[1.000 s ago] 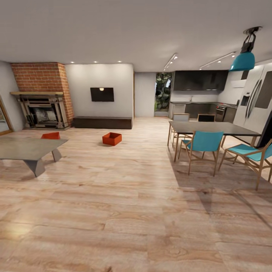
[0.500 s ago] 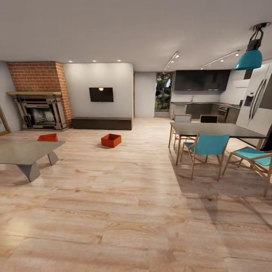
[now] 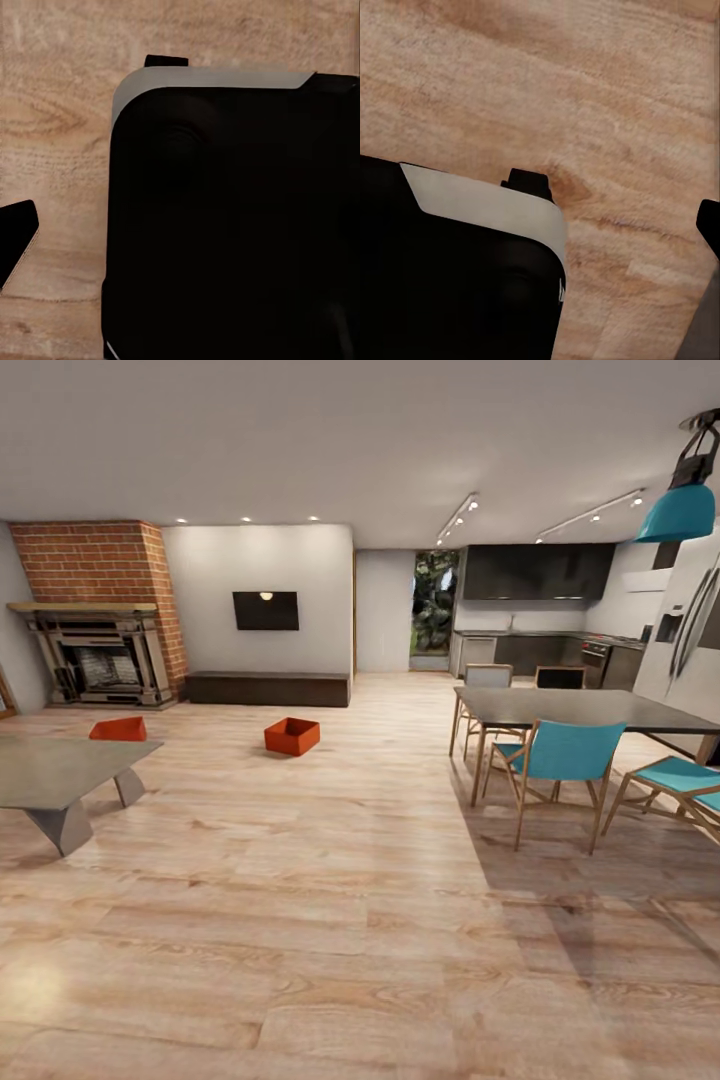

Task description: Move the two storage containers from the living room to the garage. In the garage, place one container on the floor and stack the other container on top of it (either order is fine).

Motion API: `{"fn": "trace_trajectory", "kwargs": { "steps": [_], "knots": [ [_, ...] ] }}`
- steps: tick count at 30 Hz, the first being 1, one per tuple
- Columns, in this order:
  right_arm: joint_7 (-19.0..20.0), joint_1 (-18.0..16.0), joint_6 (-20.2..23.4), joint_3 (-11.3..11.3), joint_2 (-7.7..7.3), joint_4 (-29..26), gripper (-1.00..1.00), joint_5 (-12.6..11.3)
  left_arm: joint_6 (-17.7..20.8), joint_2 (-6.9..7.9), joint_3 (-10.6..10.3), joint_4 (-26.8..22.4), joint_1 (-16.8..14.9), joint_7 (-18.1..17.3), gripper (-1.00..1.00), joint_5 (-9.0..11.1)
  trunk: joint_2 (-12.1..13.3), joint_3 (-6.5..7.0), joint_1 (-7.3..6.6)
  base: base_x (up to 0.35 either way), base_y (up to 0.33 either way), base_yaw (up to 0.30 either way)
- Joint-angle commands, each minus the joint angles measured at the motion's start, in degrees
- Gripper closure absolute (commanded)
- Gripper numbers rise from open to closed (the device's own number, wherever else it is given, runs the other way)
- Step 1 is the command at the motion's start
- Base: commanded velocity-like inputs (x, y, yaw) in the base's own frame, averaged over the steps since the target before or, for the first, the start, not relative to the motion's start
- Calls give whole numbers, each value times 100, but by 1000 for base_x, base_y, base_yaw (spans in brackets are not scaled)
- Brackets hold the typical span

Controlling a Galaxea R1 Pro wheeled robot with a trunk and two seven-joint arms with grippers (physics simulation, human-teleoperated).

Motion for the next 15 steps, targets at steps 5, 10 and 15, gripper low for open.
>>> {"fn": "trace_trajectory", "kwargs": {
  "steps": [5,10,15],
  "knots": [
    [-23,-1,-11,47,-1,-5,-100,-52,-10,-2,12,5,-3,1,-100,34,-3,-6,3,323,0,0],
    [-23,-2,-10,48,-5,-5,-100,-52,-10,-2,12,4,-3,1,-100,34,-3,-6,3,323,0,0],
    [-23,-1,-13,47,-7,-5,-100,-52,-10,-2,12,1,-3,1,-100,34,-3,-6,3,323,0,0]
  ]
}}
